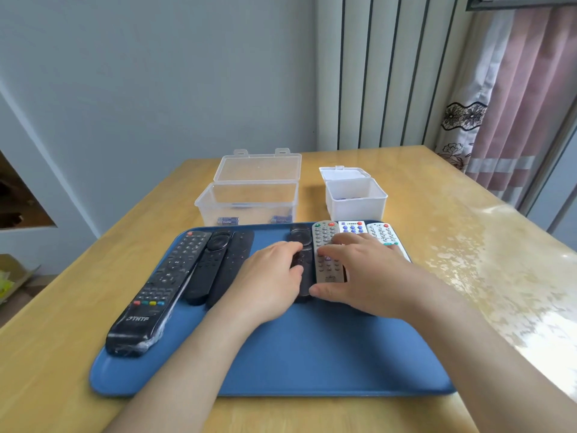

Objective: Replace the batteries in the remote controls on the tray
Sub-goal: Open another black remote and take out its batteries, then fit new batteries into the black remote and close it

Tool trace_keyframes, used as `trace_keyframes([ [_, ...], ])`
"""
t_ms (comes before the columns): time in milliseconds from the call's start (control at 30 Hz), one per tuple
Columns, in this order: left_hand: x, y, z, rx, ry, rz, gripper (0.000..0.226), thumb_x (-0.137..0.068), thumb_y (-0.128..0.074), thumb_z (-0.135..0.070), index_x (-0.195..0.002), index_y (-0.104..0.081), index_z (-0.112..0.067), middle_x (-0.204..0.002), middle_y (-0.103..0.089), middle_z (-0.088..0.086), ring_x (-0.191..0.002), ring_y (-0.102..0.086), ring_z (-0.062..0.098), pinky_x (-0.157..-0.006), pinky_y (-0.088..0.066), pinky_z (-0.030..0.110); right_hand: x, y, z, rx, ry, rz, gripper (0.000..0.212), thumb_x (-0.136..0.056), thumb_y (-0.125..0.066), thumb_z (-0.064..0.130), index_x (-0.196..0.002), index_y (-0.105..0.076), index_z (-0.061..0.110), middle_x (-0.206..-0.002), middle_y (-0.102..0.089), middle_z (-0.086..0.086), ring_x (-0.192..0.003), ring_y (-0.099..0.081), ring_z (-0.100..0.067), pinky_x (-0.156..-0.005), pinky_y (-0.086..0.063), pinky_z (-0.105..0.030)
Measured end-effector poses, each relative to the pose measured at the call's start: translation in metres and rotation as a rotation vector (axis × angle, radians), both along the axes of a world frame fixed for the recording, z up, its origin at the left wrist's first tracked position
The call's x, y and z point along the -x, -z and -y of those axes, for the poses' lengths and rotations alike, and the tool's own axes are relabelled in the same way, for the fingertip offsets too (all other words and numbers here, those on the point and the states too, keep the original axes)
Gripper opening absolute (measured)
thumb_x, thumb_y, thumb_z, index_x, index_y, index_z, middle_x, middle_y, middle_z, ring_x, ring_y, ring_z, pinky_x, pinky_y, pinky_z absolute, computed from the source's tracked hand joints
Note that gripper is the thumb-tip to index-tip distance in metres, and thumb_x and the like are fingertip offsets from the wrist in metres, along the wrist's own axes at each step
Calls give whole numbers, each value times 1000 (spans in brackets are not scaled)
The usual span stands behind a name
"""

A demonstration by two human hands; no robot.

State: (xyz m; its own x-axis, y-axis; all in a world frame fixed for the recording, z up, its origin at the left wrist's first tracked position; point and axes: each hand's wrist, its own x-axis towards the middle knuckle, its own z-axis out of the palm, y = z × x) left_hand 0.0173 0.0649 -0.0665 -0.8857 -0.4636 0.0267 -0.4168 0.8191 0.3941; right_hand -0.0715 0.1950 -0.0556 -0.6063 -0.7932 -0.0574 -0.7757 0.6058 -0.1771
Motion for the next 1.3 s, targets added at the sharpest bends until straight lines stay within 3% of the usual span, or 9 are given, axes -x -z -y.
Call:
trace_keyframes([
  [167, -3, -5, 8, 157, -25, -119, 42, -98, -42, -20, -140, -44, -25, -139, -51, -5, -127, -46, 20, -99, -37, 32, 0, 4, -1, 73, -3, -36, 68, -84, -44, 74, -142, -40, 39, -147, -35, 11, -140, -23, -15, -106, -28, -47],
  [300, -20, -22, 38, 475, -249, 62, 18, -92, -46, -25, -102, -60, -24, -110, -60, -2, -110, -50, 23, -66, -41, 33, -16, 6, 9, 210, -151, -87, 59, -92, -36, 68, -145, -36, 41, -157, -22, 17, -146, -7, -6, -113, -19, -48],
  [500, -19, -14, 50, 423, -271, 327, 38, -86, -53, -59, -98, -59, -23, -113, -53, 0, -120, -43, 22, -71, -38, 32, -31, 24, 21, 27, -242, -213, 47, -97, -33, 60, -134, -48, 35, -149, -34, 10, -146, -16, -14, -112, -13, -56],
  [667, -13, -11, 35, 493, -260, 256, 36, -86, -55, -48, -68, -43, -20, -79, -50, -3, -84, -50, 23, -59, -34, 28, -27, 27, 21, 91, -181, -294, 56, -95, -22, 60, -123, -60, 28, -136, -48, 9, -138, -31, -15, -110, -11, -57],
  [867, -22, -19, 57, 214, -386, 4, 22, -74, -62, -34, -70, -67, -12, -62, -63, 0, -63, -52, 24, -53, -39, 26, -19, 31, 25, 591, -104, -301, 33, -90, -44, 34, -113, -66, 21, -124, -62, 5, -126, -51, -17, -101, -23, -37],
  [933, -24, -20, 61, -179, -352, -239, 19, -78, -69, -29, -69, -72, -13, -61, -65, -1, -61, -53, 21, -59, -42, 26, -22, 24, 26, 786, -40, -107, 32, -97, -48, 26, -125, -63, 20, -120, -64, 3, -118, -50, -12, -96, -27, -20],
  [1033, -16, -22, 41, -822, -138, -613, 18, -91, -64, -19, -84, -75, -6, -79, -72, 15, -71, -59, 22, -75, -52, 36, -31, 7, 24, 942, 58, 746, 27, -102, -46, 35, -124, -61, 29, -116, -68, 2, -107, -62, -11, -96, -48, -25],
  [1133, -7, -18, 16, -854, -10, -683, 22, -94, -60, -22, -84, -74, -8, -73, -66, 9, -66, -56, 17, -74, -45, 37, -34, 0, 22, 1043, 96, 1190, 37, -102, -40, 41, -107, -68, 17, -89, -71, -6, -66, -69, -24, -59, -58, -33],
  [1300, -1, -16, 1, -822, -25, -740, 35, -92, -59, -36, -80, -69, -4, -56, -55, 8, -59, -54, 20, -67, -44, 30, -27, -1, 20, 1088, 75, 1187, 39, -106, -37, 30, -101, -64, 2, -68, -59, -11, -53, -57, -23, -49, -50, -29],
])
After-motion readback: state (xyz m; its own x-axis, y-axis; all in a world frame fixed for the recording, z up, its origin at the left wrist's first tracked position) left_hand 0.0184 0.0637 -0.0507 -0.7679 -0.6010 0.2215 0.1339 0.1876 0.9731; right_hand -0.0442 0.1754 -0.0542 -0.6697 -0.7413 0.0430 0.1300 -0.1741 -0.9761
